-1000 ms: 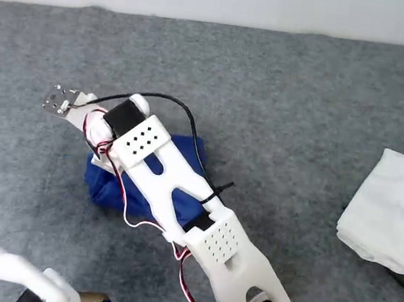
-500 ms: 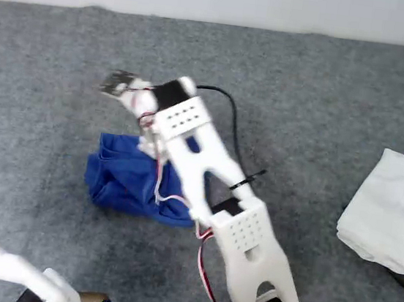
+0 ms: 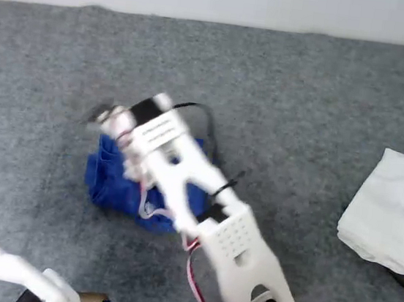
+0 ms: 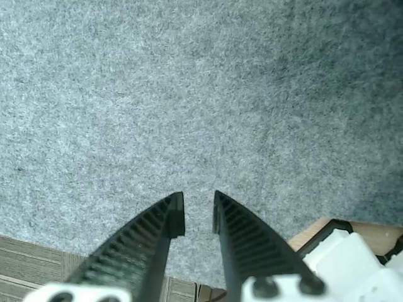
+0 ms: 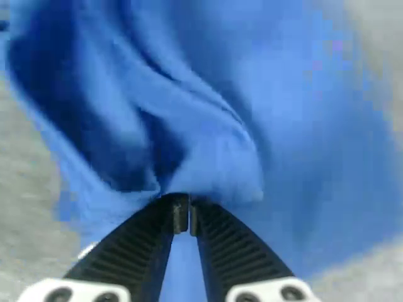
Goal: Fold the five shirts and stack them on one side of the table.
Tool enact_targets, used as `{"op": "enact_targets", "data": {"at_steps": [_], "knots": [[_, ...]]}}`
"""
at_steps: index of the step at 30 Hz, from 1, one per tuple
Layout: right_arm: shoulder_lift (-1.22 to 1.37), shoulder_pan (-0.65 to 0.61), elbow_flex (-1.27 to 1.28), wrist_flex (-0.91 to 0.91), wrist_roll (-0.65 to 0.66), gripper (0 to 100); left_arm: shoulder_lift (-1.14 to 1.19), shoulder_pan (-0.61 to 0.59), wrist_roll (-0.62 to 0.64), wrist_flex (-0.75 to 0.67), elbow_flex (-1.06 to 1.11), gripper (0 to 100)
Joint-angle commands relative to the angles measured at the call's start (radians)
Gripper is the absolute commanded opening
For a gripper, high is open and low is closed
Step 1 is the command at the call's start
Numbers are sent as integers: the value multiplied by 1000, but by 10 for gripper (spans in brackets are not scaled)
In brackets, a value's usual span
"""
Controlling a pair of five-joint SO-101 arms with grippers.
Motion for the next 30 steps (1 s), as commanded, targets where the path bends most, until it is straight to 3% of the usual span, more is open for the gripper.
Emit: {"op": "enact_targets", "data": {"at_steps": [1,6,15,19,30], "knots": [[-36,-134,-71,39,-20,10,-28,9,2,15,-12,90],[-151,-159,-74,41,-14,10,-28,5,2,14,-12,90],[-248,53,-71,39,-14,10,-28,9,2,14,-12,90],[-173,65,-71,18,-14,10,-28,11,0,14,-12,90],[-33,-237,-71,39,-31,10,-28,9,0,14,-12,90]]}}
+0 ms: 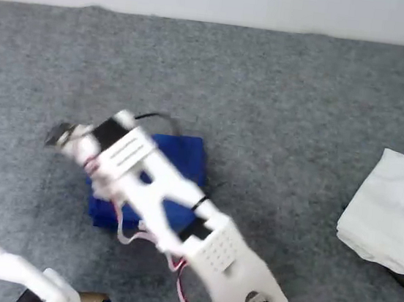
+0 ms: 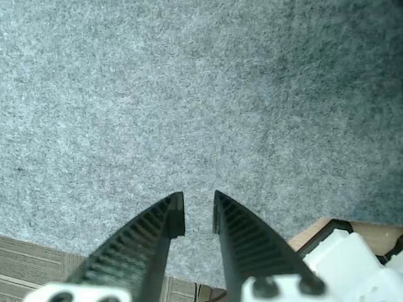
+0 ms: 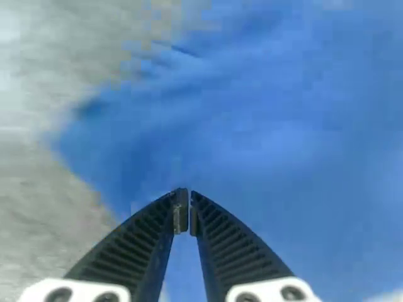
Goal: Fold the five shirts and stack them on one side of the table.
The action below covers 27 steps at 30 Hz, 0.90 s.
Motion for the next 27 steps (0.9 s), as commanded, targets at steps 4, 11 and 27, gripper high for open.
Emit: {"op": "enact_targets", "data": {"at_steps": [4,11,27], "knots": [[-22,-111,-23,42,-46,10,-28,3,0,14,-12,90],[-94,-81,84,41,-46,10,-28,5,-2,14,-12,90],[-42,12,83,-36,-46,10,-28,11,-2,14,-13,90]]}}
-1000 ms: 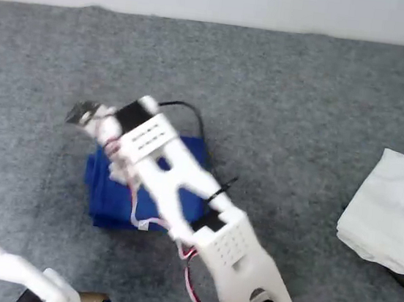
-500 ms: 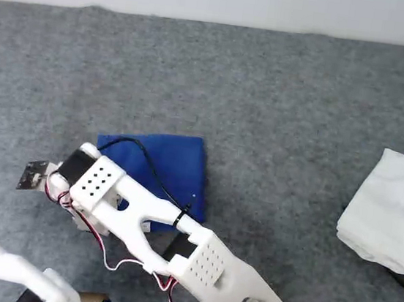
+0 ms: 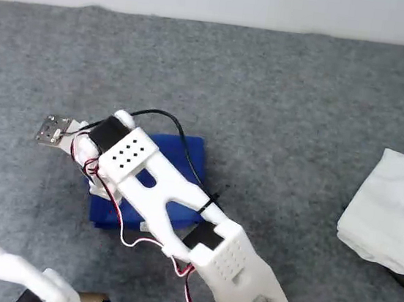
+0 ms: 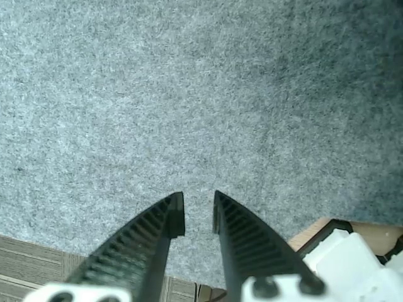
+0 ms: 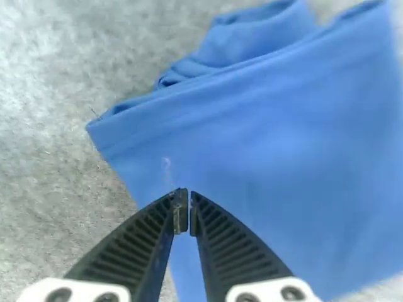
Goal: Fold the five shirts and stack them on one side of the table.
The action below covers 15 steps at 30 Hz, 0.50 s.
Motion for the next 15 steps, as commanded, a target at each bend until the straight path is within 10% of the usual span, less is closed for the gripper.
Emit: {"op": "enact_targets", "data": {"at_steps": [1,15], "knots": [[64,-50,-6,15,-11,10,-28,11,-2,14,-13,90],[18,-131,-6,70,-5,10,-28,9,-2,14,-13,90]]}}
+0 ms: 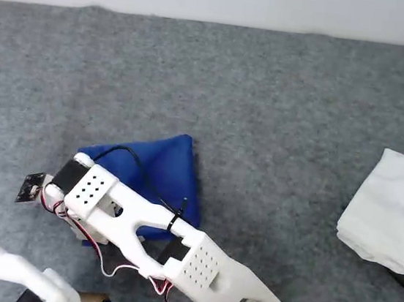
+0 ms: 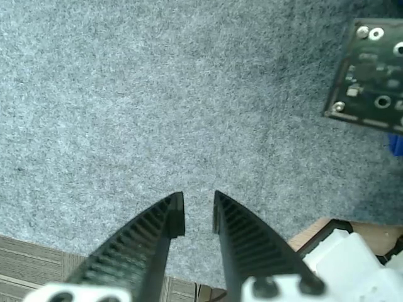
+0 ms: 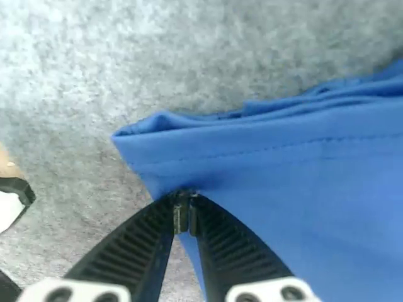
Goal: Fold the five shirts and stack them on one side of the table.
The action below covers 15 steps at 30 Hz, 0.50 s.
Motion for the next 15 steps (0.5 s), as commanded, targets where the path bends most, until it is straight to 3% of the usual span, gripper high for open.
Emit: {"op": "enact_targets", "data": {"at_steps": [1,13,15], "knots": [[-124,61,-6,35,-5,10,-28,9,-2,14,-13,90],[-275,374,-6,-2,-15,16,-28,11,-2,14,-13,90],[-277,406,-6,13,-77,24,-28,11,-2,14,-13,90]]}}
